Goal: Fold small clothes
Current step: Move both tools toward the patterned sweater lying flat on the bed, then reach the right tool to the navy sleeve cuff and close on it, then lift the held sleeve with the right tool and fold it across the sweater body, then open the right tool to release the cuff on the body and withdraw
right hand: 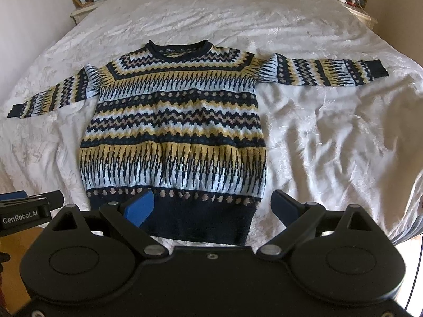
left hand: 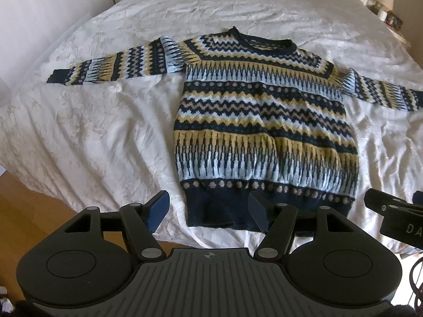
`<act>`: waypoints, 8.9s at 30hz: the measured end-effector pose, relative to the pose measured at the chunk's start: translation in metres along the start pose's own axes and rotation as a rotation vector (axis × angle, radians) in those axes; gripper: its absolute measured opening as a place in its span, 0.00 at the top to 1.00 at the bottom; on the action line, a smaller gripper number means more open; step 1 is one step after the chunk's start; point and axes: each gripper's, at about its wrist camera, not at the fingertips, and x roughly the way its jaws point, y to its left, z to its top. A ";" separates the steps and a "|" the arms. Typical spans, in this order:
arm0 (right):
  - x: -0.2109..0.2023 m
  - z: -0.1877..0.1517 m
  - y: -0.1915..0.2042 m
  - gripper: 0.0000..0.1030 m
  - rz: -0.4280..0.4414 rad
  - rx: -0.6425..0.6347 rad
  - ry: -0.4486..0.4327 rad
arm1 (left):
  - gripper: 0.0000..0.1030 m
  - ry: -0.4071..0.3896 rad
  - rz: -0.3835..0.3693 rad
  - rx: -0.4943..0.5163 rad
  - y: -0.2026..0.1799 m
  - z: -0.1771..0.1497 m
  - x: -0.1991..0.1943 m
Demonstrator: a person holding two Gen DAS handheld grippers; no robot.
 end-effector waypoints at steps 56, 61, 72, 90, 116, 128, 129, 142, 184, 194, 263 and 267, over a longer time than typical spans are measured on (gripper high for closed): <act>0.157 0.134 -0.027 0.37 0.003 0.245 0.236 | 0.58 0.276 -0.128 0.077 0.009 0.175 0.166; 0.163 0.157 -0.101 0.38 -0.012 0.300 0.166 | 0.60 0.225 -0.077 0.064 -0.016 0.187 0.163; 0.189 0.239 -0.313 0.39 -0.154 0.254 0.100 | 0.60 0.161 0.017 -0.056 -0.112 0.189 0.140; 0.255 0.309 -0.492 0.39 -0.199 0.231 0.105 | 0.60 0.150 0.063 -0.046 -0.187 0.189 0.118; 0.139 0.356 -0.298 0.81 0.218 0.320 -0.146 | 0.60 0.112 -0.007 -0.005 -0.075 0.192 0.121; 0.157 0.370 -0.029 0.81 0.436 0.167 -0.106 | 0.60 0.077 0.000 0.026 0.069 0.184 0.135; 0.165 0.367 -0.011 0.81 0.450 0.157 -0.091 | 0.60 0.078 0.003 0.019 0.079 0.183 0.136; 0.252 0.315 0.168 0.81 0.433 0.015 0.107 | 0.60 0.103 0.050 -0.081 0.162 0.173 0.143; 0.288 0.275 -0.149 0.48 0.184 0.431 0.125 | 0.58 0.173 0.003 0.066 0.000 0.229 0.312; 0.317 0.283 -0.125 0.87 0.166 0.229 0.207 | 0.59 0.162 0.022 0.080 -0.013 0.232 0.299; 0.236 0.233 -0.057 0.13 0.043 -0.057 -0.004 | 0.25 0.012 0.010 -0.317 0.161 0.164 0.211; 0.218 0.231 -0.023 0.11 0.098 -0.066 -0.015 | 0.25 -0.015 0.077 -0.374 0.225 0.166 0.208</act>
